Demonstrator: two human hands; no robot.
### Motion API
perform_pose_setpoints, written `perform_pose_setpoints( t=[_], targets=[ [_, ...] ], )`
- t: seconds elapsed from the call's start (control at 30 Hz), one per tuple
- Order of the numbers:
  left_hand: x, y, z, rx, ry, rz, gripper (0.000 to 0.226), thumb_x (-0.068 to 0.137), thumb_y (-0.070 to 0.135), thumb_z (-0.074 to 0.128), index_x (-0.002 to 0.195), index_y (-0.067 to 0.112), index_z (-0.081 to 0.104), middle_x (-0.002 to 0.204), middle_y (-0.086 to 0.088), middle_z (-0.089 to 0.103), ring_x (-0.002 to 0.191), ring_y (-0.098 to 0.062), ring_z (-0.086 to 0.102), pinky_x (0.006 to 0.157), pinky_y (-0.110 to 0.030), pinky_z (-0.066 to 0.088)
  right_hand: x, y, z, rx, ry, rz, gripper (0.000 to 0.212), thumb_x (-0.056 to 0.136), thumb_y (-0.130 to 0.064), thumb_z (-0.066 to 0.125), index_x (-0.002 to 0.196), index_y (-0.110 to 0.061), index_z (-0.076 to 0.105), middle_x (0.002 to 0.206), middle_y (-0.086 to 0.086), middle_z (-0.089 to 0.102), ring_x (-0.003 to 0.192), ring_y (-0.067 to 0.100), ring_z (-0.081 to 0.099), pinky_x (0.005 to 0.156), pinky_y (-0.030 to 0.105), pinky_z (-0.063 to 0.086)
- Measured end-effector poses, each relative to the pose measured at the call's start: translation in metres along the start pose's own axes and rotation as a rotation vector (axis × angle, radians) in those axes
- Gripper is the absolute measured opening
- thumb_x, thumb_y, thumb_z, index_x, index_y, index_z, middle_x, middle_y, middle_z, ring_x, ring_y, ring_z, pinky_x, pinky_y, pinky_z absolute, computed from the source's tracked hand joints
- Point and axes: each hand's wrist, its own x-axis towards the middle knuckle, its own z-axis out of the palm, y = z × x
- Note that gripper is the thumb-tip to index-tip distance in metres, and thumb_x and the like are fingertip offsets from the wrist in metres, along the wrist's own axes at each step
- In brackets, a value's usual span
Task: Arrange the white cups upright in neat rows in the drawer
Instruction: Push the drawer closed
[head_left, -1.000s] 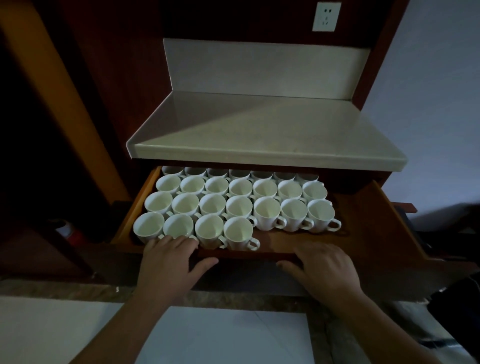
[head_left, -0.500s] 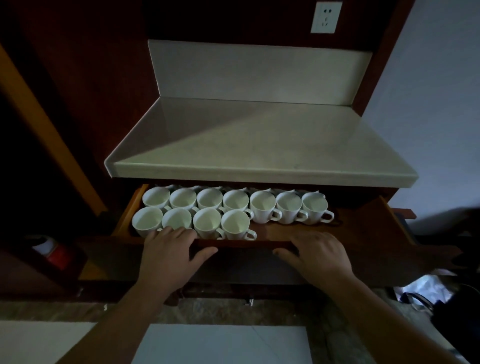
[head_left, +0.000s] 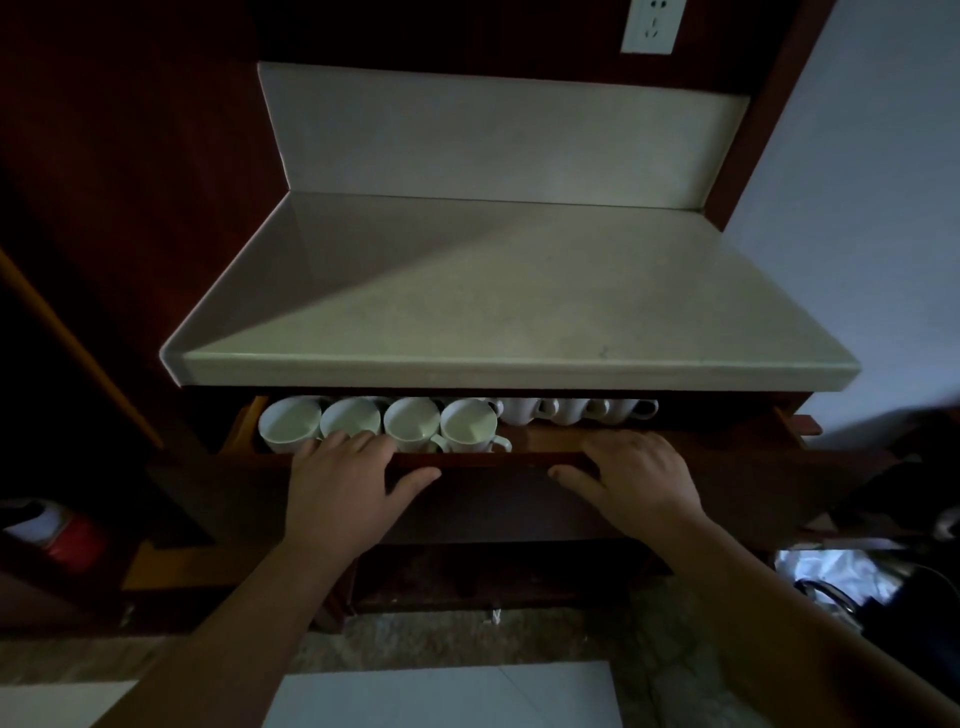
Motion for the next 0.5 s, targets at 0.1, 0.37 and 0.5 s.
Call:
perform_pose_setpoints(
  t=[0.1,0.37,0.5],
  targets=[
    [0.004,0.0,-0.002,-0.001,-0.014,-0.008,0.059,0.09,0.083,0.042,0.082,0.028,0.064,0.078,0.008,0.066,0.079,-0.019,0.062,0.074,-0.039,0.04,0.006,0.003,0.003,-0.045,-0.018,0.009,0.051,0.092,-0.08,0.029,0.085,-0.035,0.052,0.095,-0.01,0.069,0.094,0.015,0.067,0.082,0.034,0.045],
    [-0.022,-0.008,-0.027,-0.398,0.0,-0.241,0.042,0.09,0.057,0.067,0.122,0.029,0.064,0.12,0.007,0.063,0.12,-0.018,0.055,0.1,-0.044,0.049,-0.031,0.01,-0.005,0.31,0.052,0.179,0.057,0.094,-0.065,0.056,0.14,-0.031,0.054,0.142,-0.009,0.051,0.137,0.016,0.041,0.117,0.039,0.03],
    [-0.058,0.006,-0.034,-0.689,0.112,-0.737,0.073,0.086,0.04,0.081,0.147,0.017,0.047,0.152,-0.011,0.04,0.141,-0.034,0.04,0.109,-0.055,0.043,-0.072,0.022,0.006,0.695,0.218,0.585,0.074,0.087,-0.059,0.069,0.148,-0.024,0.045,0.152,-0.001,0.039,0.136,0.023,0.044,0.11,0.05,0.047]
  ],
)
